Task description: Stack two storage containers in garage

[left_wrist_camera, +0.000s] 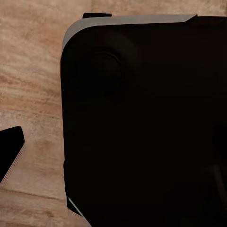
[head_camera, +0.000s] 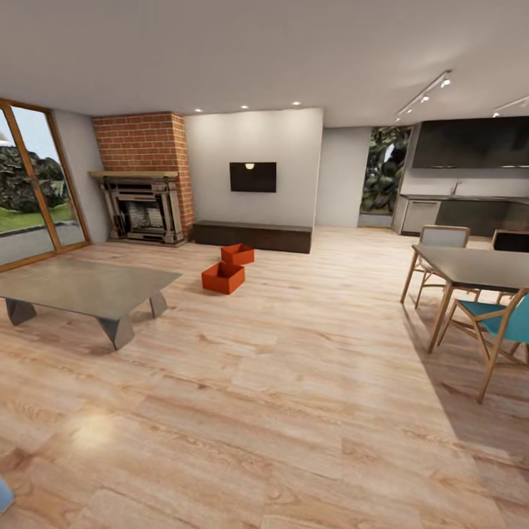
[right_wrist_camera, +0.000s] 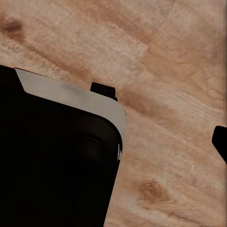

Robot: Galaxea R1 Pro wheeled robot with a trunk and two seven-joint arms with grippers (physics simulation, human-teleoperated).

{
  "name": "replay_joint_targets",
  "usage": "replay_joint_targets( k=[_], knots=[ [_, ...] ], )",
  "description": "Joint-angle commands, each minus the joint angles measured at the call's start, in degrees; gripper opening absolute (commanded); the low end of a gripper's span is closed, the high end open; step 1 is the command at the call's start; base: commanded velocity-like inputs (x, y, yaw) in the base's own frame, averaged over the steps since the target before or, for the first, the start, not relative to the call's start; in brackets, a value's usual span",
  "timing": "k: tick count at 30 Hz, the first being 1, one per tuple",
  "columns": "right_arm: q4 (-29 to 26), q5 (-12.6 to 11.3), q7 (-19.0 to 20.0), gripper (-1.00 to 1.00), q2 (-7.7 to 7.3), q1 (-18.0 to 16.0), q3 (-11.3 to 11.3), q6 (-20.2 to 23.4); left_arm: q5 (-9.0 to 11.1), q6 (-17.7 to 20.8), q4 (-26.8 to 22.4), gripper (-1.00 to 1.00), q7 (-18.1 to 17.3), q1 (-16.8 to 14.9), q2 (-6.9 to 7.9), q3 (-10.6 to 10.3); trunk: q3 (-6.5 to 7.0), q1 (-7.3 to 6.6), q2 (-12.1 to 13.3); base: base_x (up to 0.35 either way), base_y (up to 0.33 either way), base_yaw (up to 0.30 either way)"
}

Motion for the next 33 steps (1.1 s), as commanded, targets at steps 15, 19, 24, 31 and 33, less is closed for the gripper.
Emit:
replay_joint_targets(
  k=[15, 19, 24, 31, 33],
  knots=[
    [0.12, -0.34, -0.05, 1.0, 0.08, -0.03, 0.47, -0.23, 0.08, -0.11, 0.02, 1.0, -0.07, -0.03, 0.0, 0.1, -0.06, 0.03, -0.03, 0.322, 0.0, 0.0],
    [0.12, -0.37, -0.05, 1.0, 0.15, -0.03, 0.47, -0.23, 0.08, -0.11, 0.02, 1.0, -0.07, -0.03, 0.0, 0.1, -0.06, 0.03, -0.03, 0.322, 0.0, -0.072],
    [0.12, -0.36, -0.05, 1.0, 0.18, -0.03, 0.47, -0.23, 0.08, -0.11, 0.02, 1.0, -0.07, -0.03, 0.0, 0.1, -0.06, 0.03, -0.03, 0.322, 0.0, -0.2],
    [0.11, -0.37, -0.05, 1.0, 0.13, -0.03, 0.47, -0.23, 0.08, -0.11, 0.02, 1.0, -0.07, -0.03, 0.0, 0.1, -0.06, 0.03, -0.03, 0.322, 0.0, -0.24],
    [0.12, -0.37, -0.05, 1.0, 0.13, -0.03, 0.47, -0.23, 0.08, -0.11, 0.02, 1.0, -0.07, -0.03, 0.0, 0.1, -0.06, 0.03, -0.03, 0.322, 0.0, -0.195]
  ],
)
